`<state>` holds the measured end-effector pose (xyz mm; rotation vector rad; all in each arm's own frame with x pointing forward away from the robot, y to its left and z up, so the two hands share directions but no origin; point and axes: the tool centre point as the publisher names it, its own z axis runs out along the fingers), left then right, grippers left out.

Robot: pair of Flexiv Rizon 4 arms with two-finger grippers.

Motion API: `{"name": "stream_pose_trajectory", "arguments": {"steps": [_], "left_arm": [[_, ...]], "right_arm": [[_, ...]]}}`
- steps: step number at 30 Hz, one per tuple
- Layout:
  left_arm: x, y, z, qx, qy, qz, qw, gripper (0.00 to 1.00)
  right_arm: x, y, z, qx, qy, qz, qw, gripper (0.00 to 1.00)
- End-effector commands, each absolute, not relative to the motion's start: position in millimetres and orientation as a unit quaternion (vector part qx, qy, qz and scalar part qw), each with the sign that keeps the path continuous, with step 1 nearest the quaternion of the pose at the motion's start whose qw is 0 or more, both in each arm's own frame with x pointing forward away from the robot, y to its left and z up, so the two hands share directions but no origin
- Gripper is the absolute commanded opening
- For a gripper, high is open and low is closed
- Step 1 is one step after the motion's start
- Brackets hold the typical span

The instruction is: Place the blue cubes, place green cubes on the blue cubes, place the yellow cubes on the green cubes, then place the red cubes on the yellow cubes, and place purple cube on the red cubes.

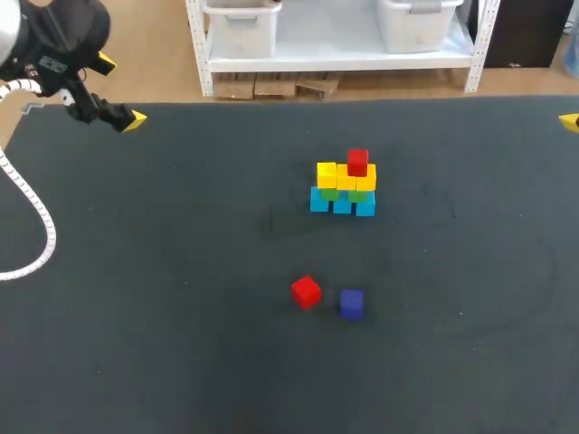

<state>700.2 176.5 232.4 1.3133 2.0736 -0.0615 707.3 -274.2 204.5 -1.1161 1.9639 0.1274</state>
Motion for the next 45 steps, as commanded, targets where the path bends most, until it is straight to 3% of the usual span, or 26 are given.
{"name": "stream_pose_trajectory", "arguments": {"steps": [1, 10, 21, 33, 45], "left_arm": [[697.8, 153.8, 236.5, 0.543, 0.781, 0.0, 0.309, 1.0], [670.2, 66.1, 208.7, 0.609, 0.775, 0.049, 0.162, 1.0], [632.8, -3.0, 123.0, 0.623, 0.78, -0.015, 0.057, 1.0], [603.2, -31.2, 58.8, 0.596, 0.801, -0.058, 0.019, 1.0], [565.1, -42.6, 49.2, 0.583, 0.812, -0.011, 0.014, 1.0]], "right_arm": [[706.1, -274.1, 204.3, -0.445, 0.786, 0.049, 0.426, 1.0], [706.1, -274.1, 204.3, -0.445, 0.786, 0.049, 0.426, 1.0], [706.1, -274.1, 204.3, -0.445, 0.786, 0.049, 0.426, 1.0], [706.1, -274.1, 204.3, -0.445, 0.786, 0.049, 0.426, 1.0], [706.1, -274.1, 204.3, -0.445, 0.786, 0.049, 0.426, 1.0]]}}
